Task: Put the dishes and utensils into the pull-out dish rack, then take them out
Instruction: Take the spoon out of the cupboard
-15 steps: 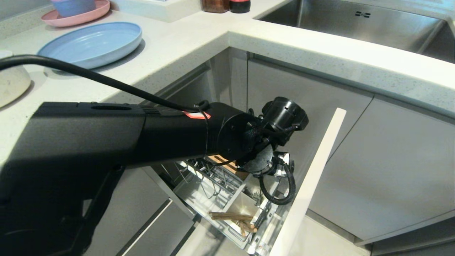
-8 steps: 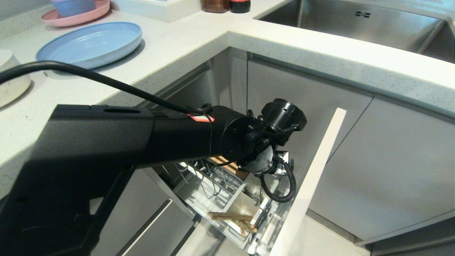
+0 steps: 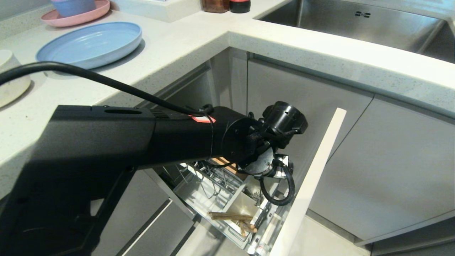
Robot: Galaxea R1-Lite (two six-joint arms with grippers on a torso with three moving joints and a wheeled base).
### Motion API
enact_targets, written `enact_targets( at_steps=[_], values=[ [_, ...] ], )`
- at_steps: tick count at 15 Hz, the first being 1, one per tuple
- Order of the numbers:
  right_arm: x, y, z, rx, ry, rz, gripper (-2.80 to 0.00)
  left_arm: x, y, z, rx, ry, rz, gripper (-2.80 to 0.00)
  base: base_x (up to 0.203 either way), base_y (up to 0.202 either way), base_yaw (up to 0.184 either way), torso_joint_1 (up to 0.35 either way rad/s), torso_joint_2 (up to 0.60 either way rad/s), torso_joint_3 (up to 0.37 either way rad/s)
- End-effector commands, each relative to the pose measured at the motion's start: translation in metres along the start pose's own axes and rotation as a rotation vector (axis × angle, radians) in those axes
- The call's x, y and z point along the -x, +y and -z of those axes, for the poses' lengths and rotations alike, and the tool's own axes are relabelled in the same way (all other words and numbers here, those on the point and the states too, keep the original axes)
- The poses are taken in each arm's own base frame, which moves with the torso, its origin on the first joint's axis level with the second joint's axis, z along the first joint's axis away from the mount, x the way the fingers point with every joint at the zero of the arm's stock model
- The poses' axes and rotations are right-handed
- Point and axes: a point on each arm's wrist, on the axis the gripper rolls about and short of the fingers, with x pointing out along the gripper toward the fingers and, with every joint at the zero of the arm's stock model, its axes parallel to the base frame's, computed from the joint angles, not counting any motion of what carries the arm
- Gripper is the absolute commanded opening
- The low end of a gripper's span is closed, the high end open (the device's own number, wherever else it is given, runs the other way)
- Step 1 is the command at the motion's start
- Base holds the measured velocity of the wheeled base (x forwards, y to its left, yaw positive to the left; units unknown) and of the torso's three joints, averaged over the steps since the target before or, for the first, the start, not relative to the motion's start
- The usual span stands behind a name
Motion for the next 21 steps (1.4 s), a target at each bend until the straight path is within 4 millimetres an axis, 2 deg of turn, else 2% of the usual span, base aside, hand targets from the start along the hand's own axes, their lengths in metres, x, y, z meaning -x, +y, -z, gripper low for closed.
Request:
enact_targets(
  at_steps=[1, 2, 3, 16, 18, 21],
  values=[
    [0.000, 0.000, 0.000, 0.000, 0.002, 0.000, -2.80, -0.001, 0.000, 0.001, 0.000, 0.005, -0.007, 0.00, 0.000, 0.000, 0.000, 0.000, 0.00, 0.000],
    [0.000, 0.000, 0.000, 0.000, 0.002, 0.000, -2.80, -0.002, 0.000, 0.001, -0.001, 0.005, -0.007, 0.00, 0.000, 0.000, 0.000, 0.000, 0.00, 0.000],
    [0.000, 0.000, 0.000, 0.000, 0.002, 0.000, -2.80, -0.002, 0.000, 0.001, 0.000, 0.004, -0.009, -2.80, 0.000, 0.000, 0.000, 0.000, 0.00, 0.000],
    [0.000, 0.000, 0.000, 0.000, 0.002, 0.000, -2.80, -0.003, -0.002, 0.003, -0.007, 0.008, -0.012, -2.80, 0.000, 0.000, 0.000, 0.000, 0.00, 0.000],
    [0.000, 0.000, 0.000, 0.000, 0.002, 0.000, -2.80, 0.008, -0.002, 0.000, 0.000, -0.013, -0.006, -2.80, 0.000, 0.000, 0.000, 0.000, 0.00, 0.000],
    [0.000, 0.000, 0.000, 0.000, 0.002, 0.000, -2.80, 0.035, 0.002, -0.004, 0.002, -0.045, -0.018, -2.80, 0.000, 0.000, 0.000, 0.000, 0.00, 0.000]
  ],
)
